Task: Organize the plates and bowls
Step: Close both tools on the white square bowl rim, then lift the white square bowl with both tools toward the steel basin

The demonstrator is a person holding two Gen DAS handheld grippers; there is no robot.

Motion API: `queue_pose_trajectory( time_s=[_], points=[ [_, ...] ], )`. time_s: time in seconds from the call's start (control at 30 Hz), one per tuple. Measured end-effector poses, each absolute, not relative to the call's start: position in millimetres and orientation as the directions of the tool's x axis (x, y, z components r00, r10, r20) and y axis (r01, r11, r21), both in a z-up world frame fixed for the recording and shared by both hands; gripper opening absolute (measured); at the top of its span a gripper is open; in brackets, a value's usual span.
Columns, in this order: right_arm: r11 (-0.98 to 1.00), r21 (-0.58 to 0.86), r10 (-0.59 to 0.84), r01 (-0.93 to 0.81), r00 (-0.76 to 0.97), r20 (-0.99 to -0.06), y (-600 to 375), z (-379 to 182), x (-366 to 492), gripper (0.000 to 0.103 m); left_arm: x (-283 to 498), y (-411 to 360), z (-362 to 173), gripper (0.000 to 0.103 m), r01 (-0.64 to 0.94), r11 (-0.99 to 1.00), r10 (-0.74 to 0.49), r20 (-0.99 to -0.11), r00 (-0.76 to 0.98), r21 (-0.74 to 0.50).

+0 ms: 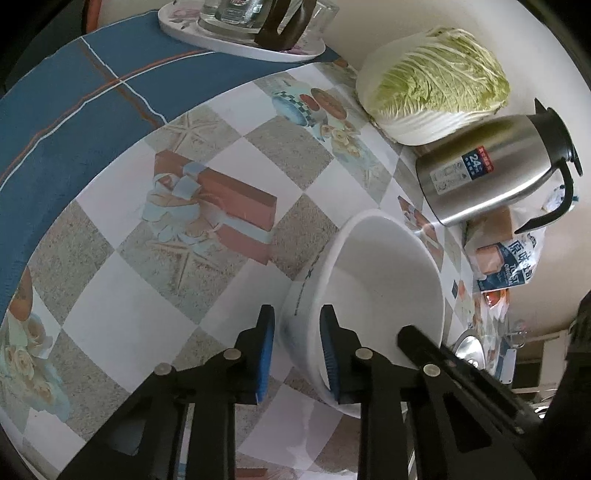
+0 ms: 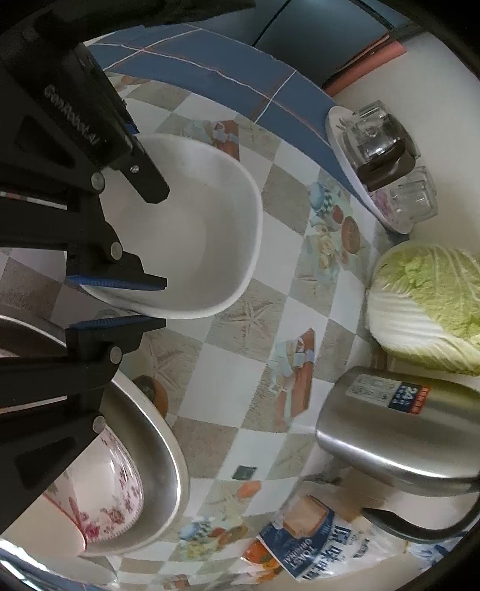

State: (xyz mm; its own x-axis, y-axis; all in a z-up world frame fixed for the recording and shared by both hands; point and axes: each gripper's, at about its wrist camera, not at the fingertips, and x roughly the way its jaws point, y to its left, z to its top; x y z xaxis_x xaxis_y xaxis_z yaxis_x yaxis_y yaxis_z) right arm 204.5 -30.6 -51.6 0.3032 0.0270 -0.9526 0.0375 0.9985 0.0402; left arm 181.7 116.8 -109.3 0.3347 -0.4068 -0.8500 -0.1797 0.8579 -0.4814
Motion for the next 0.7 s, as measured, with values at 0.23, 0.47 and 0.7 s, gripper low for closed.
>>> queue_pose_trajectory(
  time_s=[0.23,0.47,0.7],
  points=[
    [0.998,0.053,0.040,0.035,0.291,-0.956,-27,-58,204,0.014,180,118,-107,0.021,-0.160,0.866,-0.407,-0.854,0.325,-0.474],
    [0.998,0.059,0.045,0.031,0.329,-0.943,-25,-35,200,0.014,174,119,-82,0.021,-0.119,0.861,-0.427,-0.831,0.356,-0.494],
    [0.999,0.047,0.038,0.014,0.388,-0.921,-26,1,186,0.014,160,115,-44,0.021,-0.050,0.874,-0.420,-0.802,0.424,-0.484]
  ],
)
